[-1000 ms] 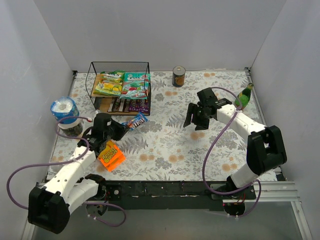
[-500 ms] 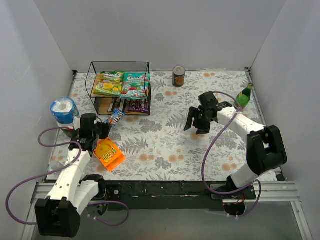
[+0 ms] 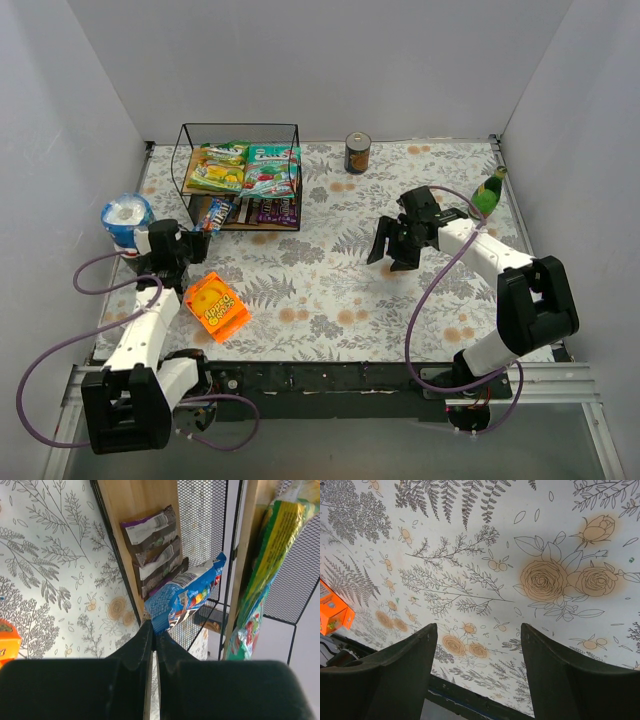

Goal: Place and organize the candy bags onto the shelf

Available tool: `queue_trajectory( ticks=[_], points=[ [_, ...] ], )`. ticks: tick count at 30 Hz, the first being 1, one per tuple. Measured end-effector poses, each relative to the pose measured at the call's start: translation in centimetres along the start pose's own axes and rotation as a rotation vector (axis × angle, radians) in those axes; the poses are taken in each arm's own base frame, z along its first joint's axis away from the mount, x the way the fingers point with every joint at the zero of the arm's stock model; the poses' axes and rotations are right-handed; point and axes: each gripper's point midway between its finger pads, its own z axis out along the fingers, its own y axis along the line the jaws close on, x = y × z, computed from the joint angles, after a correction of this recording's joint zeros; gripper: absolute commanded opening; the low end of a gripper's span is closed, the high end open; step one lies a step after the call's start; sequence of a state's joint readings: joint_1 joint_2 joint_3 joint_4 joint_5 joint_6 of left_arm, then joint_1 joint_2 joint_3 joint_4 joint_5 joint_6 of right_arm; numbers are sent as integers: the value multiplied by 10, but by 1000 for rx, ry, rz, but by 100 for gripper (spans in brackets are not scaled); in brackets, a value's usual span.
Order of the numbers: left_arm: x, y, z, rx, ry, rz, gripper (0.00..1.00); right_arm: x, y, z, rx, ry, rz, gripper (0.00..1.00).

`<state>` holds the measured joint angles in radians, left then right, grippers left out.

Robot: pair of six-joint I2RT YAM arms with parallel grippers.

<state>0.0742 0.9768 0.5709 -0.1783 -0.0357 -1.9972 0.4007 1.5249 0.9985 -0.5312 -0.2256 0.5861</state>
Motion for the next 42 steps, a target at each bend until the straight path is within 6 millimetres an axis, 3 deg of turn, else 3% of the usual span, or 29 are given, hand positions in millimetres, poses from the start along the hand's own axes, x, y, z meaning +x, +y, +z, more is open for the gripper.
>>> queue_trajectory(
  ticks=[25,30,42],
  points=[
    [-14,25,69,-64,-62,-17,0,-3,-8,2,-35,3,-4,75],
    [-17,10,71,-35,-74,-16,0,0,-12,4,-36,16,9,74],
    [-16,2,67,-15,-93,-5,0,-1,-11,9,-48,25,10,74]
  ],
)
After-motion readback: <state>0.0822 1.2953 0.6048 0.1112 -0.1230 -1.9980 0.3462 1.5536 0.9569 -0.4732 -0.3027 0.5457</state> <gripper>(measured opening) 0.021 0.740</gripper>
